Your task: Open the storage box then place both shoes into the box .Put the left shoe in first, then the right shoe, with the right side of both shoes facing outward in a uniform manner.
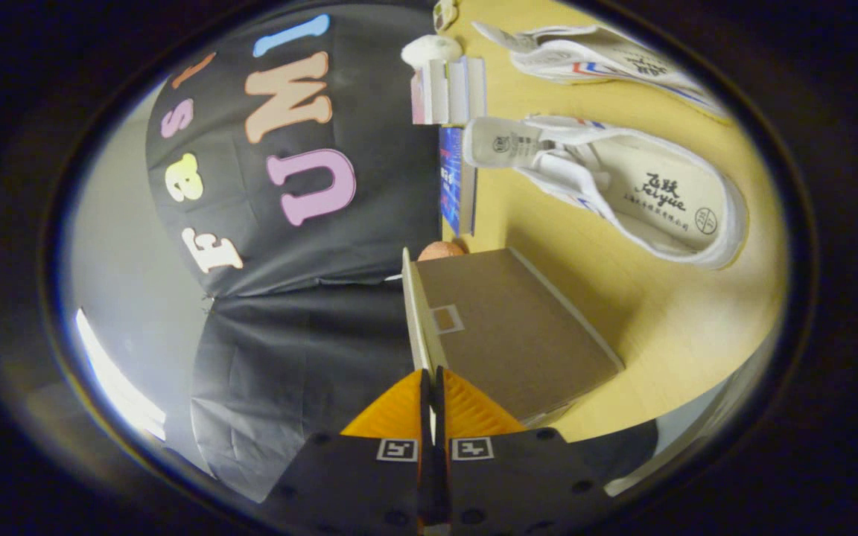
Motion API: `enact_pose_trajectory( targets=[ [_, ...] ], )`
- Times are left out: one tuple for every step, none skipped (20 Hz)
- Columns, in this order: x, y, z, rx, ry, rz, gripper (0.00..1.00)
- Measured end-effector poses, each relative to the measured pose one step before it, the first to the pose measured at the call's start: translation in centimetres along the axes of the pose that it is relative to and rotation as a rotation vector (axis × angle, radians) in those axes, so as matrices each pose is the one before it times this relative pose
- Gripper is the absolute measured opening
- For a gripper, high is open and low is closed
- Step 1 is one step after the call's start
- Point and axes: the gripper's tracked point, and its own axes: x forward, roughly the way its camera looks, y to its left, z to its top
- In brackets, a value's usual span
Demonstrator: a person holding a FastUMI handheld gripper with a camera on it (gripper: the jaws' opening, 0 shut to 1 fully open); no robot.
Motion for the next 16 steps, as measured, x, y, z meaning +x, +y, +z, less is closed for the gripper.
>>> enact_pose_trajectory(
  targets=[
    [-0.152, 1.015, -0.094, -0.02565, -0.00398, 0.01128, 0.02],
    [0.003, 1.33, -0.341, -0.03005, 0.00125, 0.01192, 0.02],
    [-0.004, 1.168, -0.279, -0.03048, 0.0027, 0.00929, 0.02],
    [0.045, 1.243, -0.344, -0.03236, 0.00821, 0.00938, 0.02],
    [0.086, 1.177, -0.253, -0.03345, 0.0067, 0.00993, 0.02],
    [0.048, 1.031, -0.198, -0.02866, 0.00632, 0.00964, 0.02],
    [0.258, 1.062, -0.188, -0.02491, 0.00792, 0.0099, 0.02],
    [0.15, 1.23, -0.371, -0.02262, 0.01059, 0.01326, 0.02],
    [0.318, 1.224, -0.386, -0.02334, 0.01166, 0.0101, 0.02],
    [0.145, 1.325, -0.511, -0.02423, 0.01309, 0.00721, 0.02],
    [0.381, 1.26, -0.537, -0.02803, 0.01409, 0.00405, 0.02],
    [0.422, 1.049, -0.6, -0.02919, 0.01639, 0.00056, 0.02],
    [0.671, 1.185, -0.609, -0.03514, 0.01609, 0.00232, 0.02],
    [0.445, 1.327, -0.655, -0.0393, 0.0156, 0.00432, 0.02],
    [0.709, 1.362, -0.657, -0.04121, 0.01844, 0.00377, 0.02],
    [0.631, 1.311, -0.867, -0.03849, 0.02172, 0.00696, 0.02]
  ],
)
